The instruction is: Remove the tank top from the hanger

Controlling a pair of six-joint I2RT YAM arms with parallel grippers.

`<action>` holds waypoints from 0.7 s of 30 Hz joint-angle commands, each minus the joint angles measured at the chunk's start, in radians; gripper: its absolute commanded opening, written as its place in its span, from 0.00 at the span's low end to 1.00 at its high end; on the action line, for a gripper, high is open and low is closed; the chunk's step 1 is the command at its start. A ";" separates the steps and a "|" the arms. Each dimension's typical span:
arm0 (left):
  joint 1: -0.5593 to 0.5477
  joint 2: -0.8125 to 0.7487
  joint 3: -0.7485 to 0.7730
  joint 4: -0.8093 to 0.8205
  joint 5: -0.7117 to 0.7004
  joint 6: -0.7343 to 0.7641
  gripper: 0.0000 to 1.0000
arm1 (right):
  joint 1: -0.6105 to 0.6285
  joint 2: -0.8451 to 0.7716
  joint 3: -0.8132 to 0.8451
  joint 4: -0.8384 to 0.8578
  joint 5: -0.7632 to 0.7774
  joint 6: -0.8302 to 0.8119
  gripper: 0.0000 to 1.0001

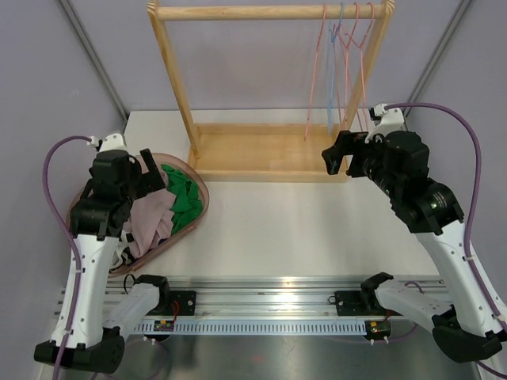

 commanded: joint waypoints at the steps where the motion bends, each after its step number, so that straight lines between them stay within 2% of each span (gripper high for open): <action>1: -0.072 -0.071 -0.010 0.039 -0.078 0.041 0.99 | -0.005 -0.026 0.007 -0.083 0.106 -0.024 1.00; 5: -0.164 -0.166 -0.051 0.034 -0.169 0.066 0.99 | -0.005 -0.075 -0.039 -0.127 0.181 -0.038 1.00; 10: -0.185 -0.324 -0.082 0.008 -0.137 0.087 0.99 | -0.005 -0.158 -0.093 -0.182 0.215 -0.021 0.99; 21: -0.196 -0.455 -0.066 -0.124 -0.054 0.086 0.99 | -0.005 -0.411 -0.196 -0.273 0.301 -0.027 0.99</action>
